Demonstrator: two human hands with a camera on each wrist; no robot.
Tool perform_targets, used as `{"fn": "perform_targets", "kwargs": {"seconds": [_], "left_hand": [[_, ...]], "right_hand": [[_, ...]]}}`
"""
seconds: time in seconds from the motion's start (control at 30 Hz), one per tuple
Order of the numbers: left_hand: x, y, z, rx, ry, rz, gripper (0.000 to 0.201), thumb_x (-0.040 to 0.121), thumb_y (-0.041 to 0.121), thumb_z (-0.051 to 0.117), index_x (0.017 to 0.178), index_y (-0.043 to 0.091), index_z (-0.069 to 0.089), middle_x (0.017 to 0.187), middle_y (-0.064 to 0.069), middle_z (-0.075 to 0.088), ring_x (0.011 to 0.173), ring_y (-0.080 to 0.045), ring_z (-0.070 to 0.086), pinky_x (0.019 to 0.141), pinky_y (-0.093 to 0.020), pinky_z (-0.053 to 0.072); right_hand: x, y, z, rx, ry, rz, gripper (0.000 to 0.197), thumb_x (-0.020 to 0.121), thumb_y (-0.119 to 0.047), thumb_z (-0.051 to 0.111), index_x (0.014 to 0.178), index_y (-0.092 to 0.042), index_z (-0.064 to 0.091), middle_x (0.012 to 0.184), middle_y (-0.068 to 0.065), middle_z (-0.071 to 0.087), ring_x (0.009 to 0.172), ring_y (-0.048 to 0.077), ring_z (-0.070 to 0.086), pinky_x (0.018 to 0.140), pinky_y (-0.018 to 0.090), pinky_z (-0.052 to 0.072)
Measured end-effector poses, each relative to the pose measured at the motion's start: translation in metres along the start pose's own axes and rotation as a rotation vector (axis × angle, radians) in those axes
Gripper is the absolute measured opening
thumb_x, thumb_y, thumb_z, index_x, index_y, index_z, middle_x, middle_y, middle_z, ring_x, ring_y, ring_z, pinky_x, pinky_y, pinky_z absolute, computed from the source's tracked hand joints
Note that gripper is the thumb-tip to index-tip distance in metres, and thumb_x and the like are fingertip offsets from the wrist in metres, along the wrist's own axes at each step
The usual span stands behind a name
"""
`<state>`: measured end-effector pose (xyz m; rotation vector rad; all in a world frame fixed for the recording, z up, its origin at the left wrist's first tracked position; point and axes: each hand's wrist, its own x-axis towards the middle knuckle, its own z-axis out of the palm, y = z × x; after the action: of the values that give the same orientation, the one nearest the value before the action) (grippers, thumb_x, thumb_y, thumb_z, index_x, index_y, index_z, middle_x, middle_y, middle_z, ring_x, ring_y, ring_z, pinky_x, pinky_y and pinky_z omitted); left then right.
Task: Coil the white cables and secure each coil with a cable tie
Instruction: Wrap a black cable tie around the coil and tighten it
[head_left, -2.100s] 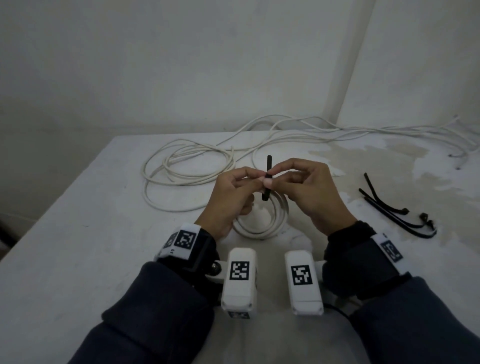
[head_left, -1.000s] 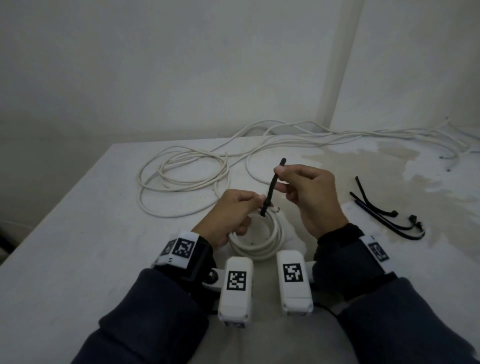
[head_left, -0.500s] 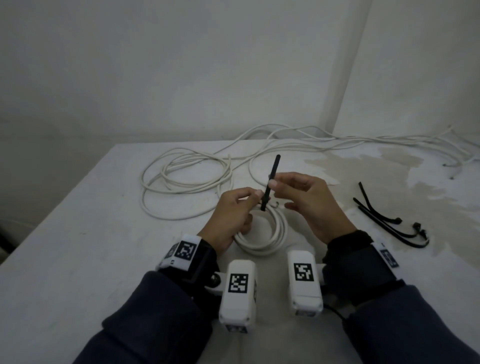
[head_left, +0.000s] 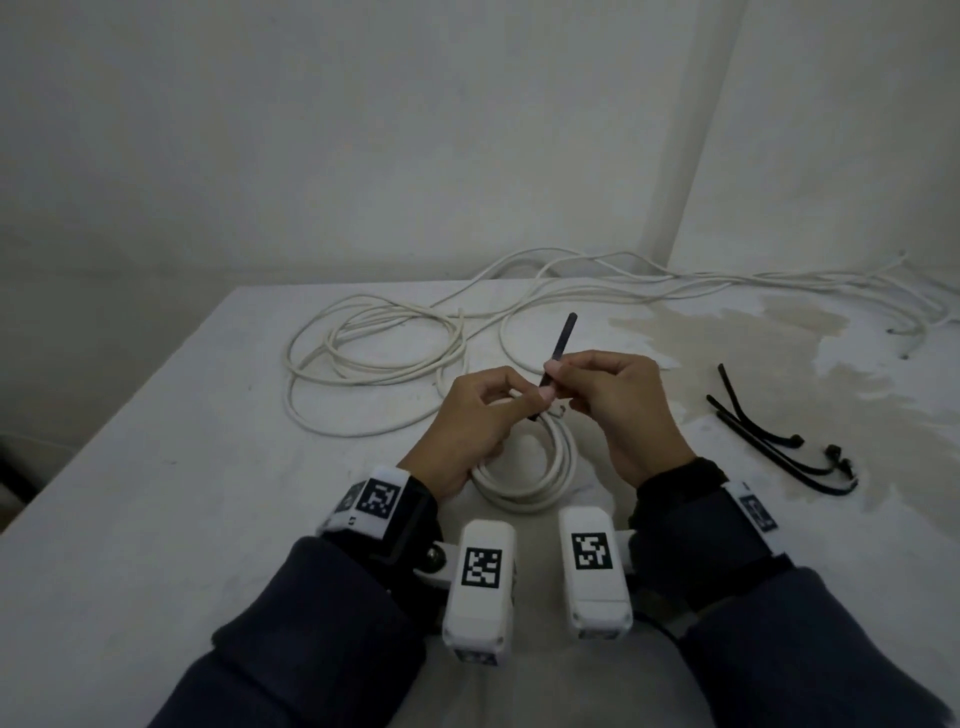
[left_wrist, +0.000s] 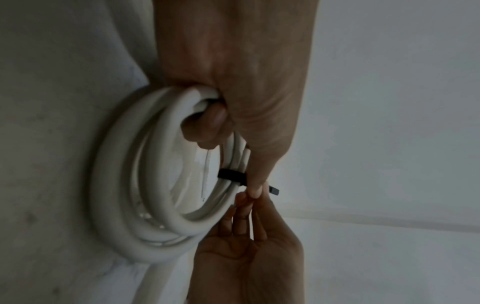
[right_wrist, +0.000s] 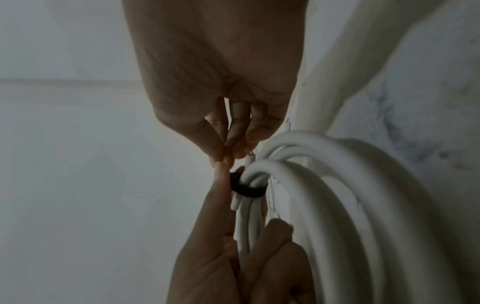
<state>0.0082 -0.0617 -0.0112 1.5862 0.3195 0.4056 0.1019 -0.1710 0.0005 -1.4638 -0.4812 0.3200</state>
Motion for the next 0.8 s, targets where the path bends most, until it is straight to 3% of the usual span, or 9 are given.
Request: {"fn": "perform_targets", "kwargs": {"seconds": [0.1,0.27,0.43,0.63,0.7,0.73,0.8], "left_hand": [[0.000,0.002,-0.001,-0.008,-0.022,-0.005,0.014,0.086,0.019,0.069,0.078,0.008,0.063,0.078,-0.016,0.056,0.041,-0.005,0.032,0.040,-0.016,0.024],[-0.009,0.010,-0.005,0.010,-0.033,-0.004,0.016,0.086,0.019,0.068,0.075,0.010,0.061,0.076,-0.010,0.060,0.043,-0.006,0.031,0.040,-0.017,0.023],[-0.026,0.020,-0.030,0.045,-0.035,-0.052,0.020,0.086,0.021,0.068,0.071,0.014,0.058,0.071,-0.006,0.059,0.042,-0.007,0.028,0.039,-0.016,0.019],[-0.051,0.028,-0.100,0.138,0.126,-0.105,0.021,0.087,0.022,0.067,0.070,0.013,0.059,0.064,-0.002,0.056,0.044,-0.009,0.027,0.041,-0.016,0.018],[-0.057,0.028,-0.126,0.080,0.236,-0.115,0.019,0.087,0.019,0.066,0.071,0.010,0.061,0.066,-0.005,0.056,0.042,-0.008,0.027,0.040,-0.015,0.020],[-0.059,0.027,-0.140,0.036,0.309,-0.116,0.020,0.088,0.019,0.065,0.071,0.009,0.061,0.066,-0.007,0.054,0.040,-0.008,0.027,0.038,-0.014,0.021],[-0.055,0.023,-0.169,-0.049,0.488,-0.122,0.023,0.089,0.020,0.064,0.070,0.008,0.059,0.065,-0.008,0.048,0.036,-0.008,0.027,0.036,-0.013,0.022]], "right_hand": [[-0.001,-0.001,0.003,0.041,0.040,0.011,0.010,0.079,0.000,0.071,0.069,0.001,0.069,0.068,0.016,0.065,0.069,0.026,0.057,0.067,0.034,0.045],[-0.006,-0.008,0.005,0.037,0.014,0.028,0.014,0.079,-0.001,0.071,0.065,-0.005,0.070,0.066,0.011,0.066,0.064,0.019,0.058,0.062,0.026,0.045],[-0.011,-0.016,0.022,-0.011,-0.123,0.054,0.012,0.079,-0.004,0.072,0.067,-0.004,0.069,0.056,0.001,0.063,0.057,0.011,0.055,0.057,0.022,0.042],[-0.004,-0.022,0.086,-0.159,-0.431,0.050,0.012,0.084,-0.012,0.071,0.073,-0.009,0.071,0.070,0.004,0.069,0.063,0.009,0.060,0.057,0.016,0.046],[0.011,-0.019,0.113,-0.322,-0.474,-0.026,0.008,0.086,-0.020,0.070,0.086,-0.012,0.072,0.087,0.004,0.071,0.079,0.010,0.064,0.071,0.019,0.048],[0.020,-0.018,0.125,-0.479,-0.501,-0.085,0.020,0.087,-0.026,0.070,0.101,-0.012,0.070,0.105,0.006,0.069,0.097,0.014,0.063,0.085,0.025,0.047],[0.034,-0.016,0.144,-0.844,-0.654,-0.140,0.059,0.086,-0.040,0.068,0.137,-0.016,0.049,0.144,0.006,0.047,0.133,0.021,0.043,0.108,0.030,0.033]]}}
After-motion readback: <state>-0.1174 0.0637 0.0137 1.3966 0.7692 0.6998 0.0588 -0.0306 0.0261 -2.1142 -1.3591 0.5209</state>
